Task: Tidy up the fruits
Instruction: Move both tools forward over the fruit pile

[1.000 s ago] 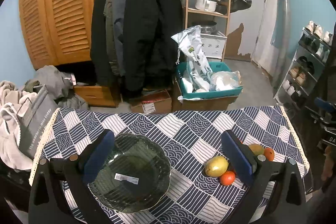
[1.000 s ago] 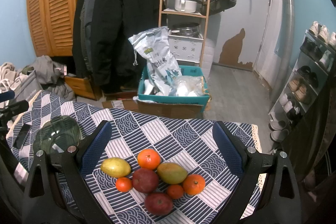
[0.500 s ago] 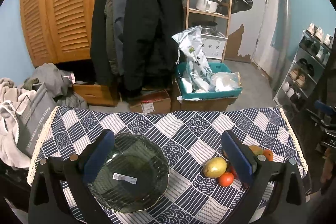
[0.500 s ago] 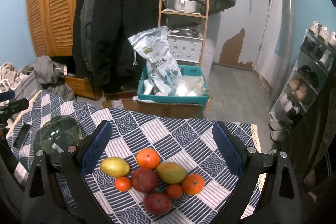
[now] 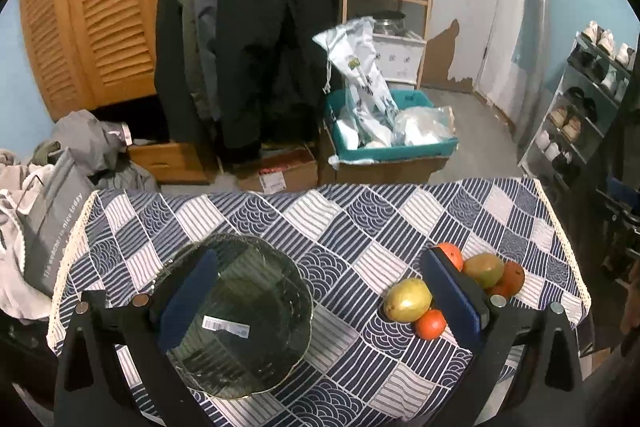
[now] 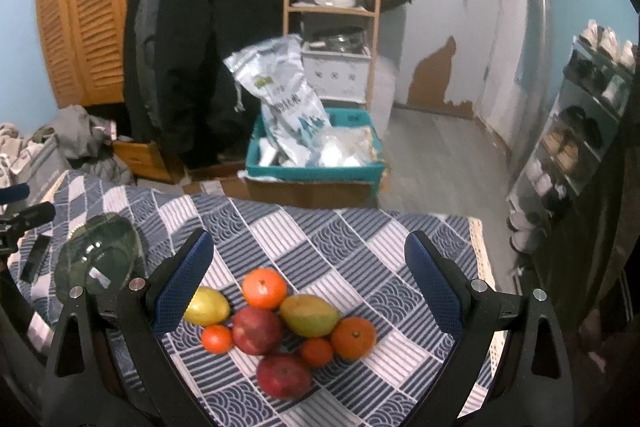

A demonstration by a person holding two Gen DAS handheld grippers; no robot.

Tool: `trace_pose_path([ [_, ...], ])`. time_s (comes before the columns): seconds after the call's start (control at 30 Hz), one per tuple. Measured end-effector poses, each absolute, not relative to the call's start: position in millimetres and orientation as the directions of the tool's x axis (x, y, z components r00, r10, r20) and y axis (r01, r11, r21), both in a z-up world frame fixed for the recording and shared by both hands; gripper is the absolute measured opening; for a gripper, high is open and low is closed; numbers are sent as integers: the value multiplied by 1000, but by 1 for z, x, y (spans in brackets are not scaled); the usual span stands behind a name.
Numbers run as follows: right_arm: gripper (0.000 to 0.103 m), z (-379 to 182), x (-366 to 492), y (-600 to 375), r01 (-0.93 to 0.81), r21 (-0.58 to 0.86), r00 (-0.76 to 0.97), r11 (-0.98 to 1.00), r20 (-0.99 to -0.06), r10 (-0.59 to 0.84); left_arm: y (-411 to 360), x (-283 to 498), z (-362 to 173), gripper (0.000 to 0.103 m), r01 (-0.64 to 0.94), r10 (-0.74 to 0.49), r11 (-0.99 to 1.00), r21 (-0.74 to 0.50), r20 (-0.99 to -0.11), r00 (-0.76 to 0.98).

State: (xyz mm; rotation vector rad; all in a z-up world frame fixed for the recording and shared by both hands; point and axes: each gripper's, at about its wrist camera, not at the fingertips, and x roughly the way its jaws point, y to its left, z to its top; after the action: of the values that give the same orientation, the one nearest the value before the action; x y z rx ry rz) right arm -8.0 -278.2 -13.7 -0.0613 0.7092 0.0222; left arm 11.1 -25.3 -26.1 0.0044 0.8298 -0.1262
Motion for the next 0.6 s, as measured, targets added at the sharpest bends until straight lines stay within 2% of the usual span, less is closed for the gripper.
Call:
trace_pose_path([
  [0.6, 95, -68, -7, -329, 41, -73, 652, 997, -753, -82, -69, 32, -80, 103, 164, -135, 985, -55, -838, 529],
])
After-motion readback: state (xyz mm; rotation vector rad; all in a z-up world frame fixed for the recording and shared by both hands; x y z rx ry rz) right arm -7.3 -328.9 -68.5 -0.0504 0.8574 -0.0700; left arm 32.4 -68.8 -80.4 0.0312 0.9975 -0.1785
